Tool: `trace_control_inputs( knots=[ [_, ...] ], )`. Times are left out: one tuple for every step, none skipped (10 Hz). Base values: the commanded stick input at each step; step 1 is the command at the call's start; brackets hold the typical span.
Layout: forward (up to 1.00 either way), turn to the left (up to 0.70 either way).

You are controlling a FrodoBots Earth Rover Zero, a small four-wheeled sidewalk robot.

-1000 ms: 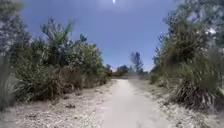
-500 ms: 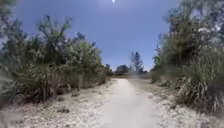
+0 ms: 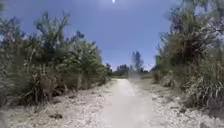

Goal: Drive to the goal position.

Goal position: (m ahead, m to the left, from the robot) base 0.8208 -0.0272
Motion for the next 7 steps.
trace_control_inputs(
  knots=[
    [0.45,0.00],
    [0.45,0.00],
    [0.45,0.00],
    [0.45,0.00],
    [0.45,0.00],
    [0.45,0.00],
    [0.45,0.00]
  ],
)
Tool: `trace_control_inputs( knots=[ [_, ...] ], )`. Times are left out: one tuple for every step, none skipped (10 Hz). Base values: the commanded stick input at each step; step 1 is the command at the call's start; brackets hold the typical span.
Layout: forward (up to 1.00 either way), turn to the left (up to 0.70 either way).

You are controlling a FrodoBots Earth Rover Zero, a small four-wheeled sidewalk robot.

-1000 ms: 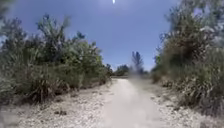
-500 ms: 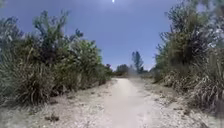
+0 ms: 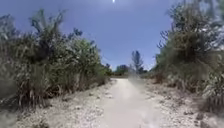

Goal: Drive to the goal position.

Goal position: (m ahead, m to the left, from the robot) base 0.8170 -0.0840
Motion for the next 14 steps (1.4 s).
trace_control_inputs(
  knots=[
    [0.45,0.00],
    [0.45,0.00],
    [0.45,0.00],
    [0.45,0.00],
    [0.45,0.00],
    [0.45,0.00],
    [0.45,0.00],
    [0.45,0.00],
    [0.45,0.00],
    [0.45,0.00],
    [0.45,0.00],
    [0.45,0.00],
    [0.45,0.00],
    [0.45,0.00]
  ],
)
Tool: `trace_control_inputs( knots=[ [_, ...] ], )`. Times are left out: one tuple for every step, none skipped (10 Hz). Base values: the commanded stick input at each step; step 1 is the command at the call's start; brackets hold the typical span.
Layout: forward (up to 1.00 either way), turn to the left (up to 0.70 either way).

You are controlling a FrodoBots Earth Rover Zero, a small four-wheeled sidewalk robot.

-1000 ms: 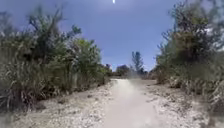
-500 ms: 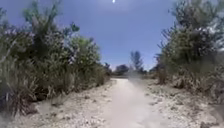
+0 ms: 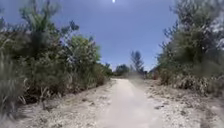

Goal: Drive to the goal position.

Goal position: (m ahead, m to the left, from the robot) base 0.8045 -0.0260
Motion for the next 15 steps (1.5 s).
trace_control_inputs(
  knots=[
    [0.45,-0.04],
    [0.45,-0.18],
    [0.45,-0.27],
    [0.45,-0.27],
    [0.45,-0.27],
    [0.45,-0.27],
    [0.45,-0.27],
    [0.45,-0.27],
    [0.45,-0.19],
    [0.45,-0.08],
    [0.45,0.00],
    [0.45,0.00],
    [0.45,0.00],
    [0.45,0.00],
    [0.45,0.00]
  ],
)
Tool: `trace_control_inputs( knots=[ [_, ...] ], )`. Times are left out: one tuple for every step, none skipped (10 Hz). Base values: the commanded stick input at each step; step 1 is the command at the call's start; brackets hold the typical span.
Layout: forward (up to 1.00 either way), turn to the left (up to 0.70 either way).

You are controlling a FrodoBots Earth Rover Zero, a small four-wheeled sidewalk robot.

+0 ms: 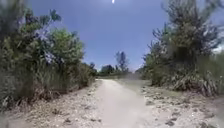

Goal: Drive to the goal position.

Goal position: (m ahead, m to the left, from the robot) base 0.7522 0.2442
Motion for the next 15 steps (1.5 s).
trace_control_inputs(
  knots=[
    [0.45,0.00],
    [0.45,0.00],
    [0.45,0.00],
    [0.45,0.00],
    [0.45,0.00],
    [0.45,0.00],
    [0.45,0.00],
    [0.45,0.00],
    [0.45,0.00],
    [0.45,0.00],
    [0.45,0.00],
    [0.45,0.00],
    [0.45,0.00],
    [0.45,0.00],
    [0.45,0.00]
  ],
)
